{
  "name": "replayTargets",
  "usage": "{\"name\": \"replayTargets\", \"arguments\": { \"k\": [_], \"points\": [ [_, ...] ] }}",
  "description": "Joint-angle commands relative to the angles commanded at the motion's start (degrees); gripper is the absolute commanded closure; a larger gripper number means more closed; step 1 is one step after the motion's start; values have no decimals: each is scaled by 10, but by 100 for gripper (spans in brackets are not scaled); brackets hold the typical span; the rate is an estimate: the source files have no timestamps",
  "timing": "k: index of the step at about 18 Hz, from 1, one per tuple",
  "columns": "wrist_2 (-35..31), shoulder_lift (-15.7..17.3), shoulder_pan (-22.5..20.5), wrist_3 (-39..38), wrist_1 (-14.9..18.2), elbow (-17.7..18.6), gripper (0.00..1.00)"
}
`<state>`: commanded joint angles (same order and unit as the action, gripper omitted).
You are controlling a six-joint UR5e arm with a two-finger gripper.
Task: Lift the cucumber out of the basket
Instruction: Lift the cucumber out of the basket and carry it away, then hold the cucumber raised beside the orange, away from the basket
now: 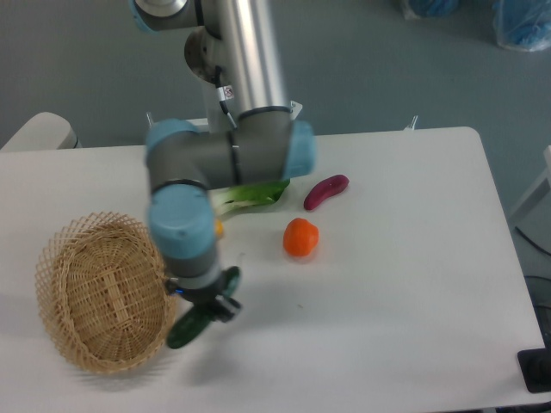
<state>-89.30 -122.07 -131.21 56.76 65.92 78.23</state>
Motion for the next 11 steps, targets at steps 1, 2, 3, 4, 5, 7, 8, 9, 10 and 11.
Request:
{"name": "replayTargets", "arguments": {
  "k": [1, 2, 3, 4, 5, 7, 8, 9, 10, 11],
  "points": [
    [0, -6, -9, 21, 1, -10, 96],
    [0, -11, -18, 38, 2, -17, 96],
    [0, -18, -26, 50, 2, -23, 96],
    [-1, -24, -34, 62, 2, -29, 96],
    [-1, -32, -42, 74, 2, -37, 96],
    [0, -46, -59, 97, 2, -52, 96],
    [-1, -54, -62, 100, 2, -59, 96],
    [-1, -60, -66, 107, 3, -66, 96],
    [-2, -65, -70, 116, 4, -71, 96],
    [-2, -68, -70, 127, 7, -77, 96]
  ]
}}
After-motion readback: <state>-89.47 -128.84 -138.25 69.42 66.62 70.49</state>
